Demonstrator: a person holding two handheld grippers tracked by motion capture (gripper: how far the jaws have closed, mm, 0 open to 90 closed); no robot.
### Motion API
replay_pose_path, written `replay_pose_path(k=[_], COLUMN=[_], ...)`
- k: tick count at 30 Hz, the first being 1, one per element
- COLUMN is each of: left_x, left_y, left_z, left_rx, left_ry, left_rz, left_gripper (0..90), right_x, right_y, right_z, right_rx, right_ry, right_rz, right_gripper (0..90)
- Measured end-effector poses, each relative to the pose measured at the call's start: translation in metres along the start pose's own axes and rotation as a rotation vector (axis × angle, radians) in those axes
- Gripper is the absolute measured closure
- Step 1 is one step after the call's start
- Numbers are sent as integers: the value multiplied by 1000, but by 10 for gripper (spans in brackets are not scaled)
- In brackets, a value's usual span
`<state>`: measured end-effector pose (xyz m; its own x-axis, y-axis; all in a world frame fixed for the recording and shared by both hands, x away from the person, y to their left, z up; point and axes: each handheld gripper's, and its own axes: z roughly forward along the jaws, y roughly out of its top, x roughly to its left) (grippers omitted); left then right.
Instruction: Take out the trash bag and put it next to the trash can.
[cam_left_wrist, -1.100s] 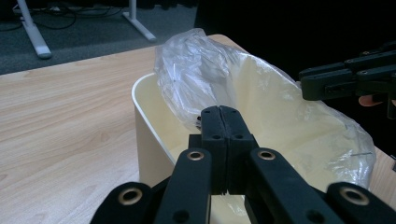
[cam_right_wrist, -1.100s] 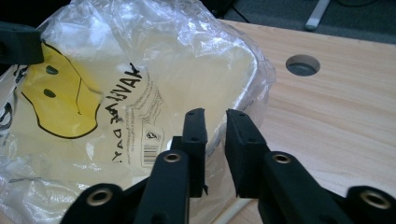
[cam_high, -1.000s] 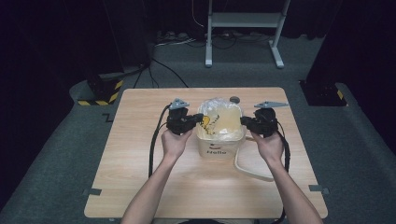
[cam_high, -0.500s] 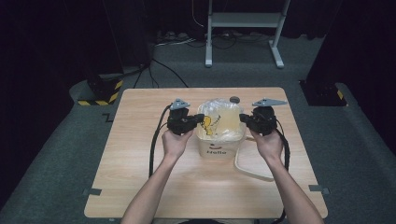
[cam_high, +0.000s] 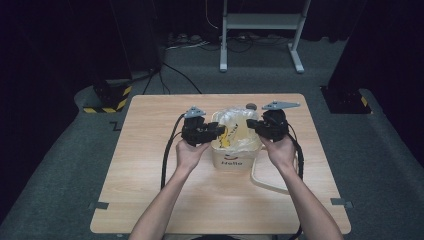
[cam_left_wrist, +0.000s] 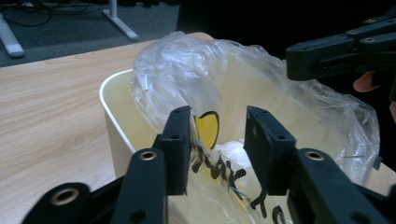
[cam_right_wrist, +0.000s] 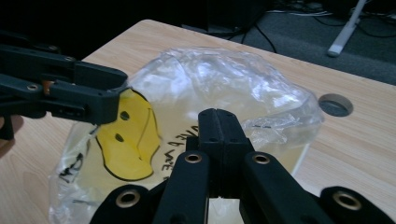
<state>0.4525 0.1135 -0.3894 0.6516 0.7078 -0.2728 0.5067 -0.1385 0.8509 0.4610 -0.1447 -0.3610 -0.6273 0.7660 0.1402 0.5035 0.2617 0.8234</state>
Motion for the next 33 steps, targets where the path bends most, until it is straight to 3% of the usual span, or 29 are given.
replay_pose_path(k=[9, 23, 28, 33], left_x=[-5, -15, -19, -22], left_y=[0, -1, -1, 1], left_z=[4, 15, 18, 19], left_rx=[-7, 10, 14, 21], left_ry=[-31, -41, -27, -12], left_rz=[10, 60, 76, 107], left_gripper=[485, 470, 491, 607], right_x=[9, 26, 29, 30], right_y=[5, 9, 9, 9], right_z=[8, 19, 22, 23], right_rx=[3, 5, 6, 0], right_ry=[36, 113, 126, 133], right_rz=[-13, -33, -35, -35], right_gripper=[900, 900, 900, 900])
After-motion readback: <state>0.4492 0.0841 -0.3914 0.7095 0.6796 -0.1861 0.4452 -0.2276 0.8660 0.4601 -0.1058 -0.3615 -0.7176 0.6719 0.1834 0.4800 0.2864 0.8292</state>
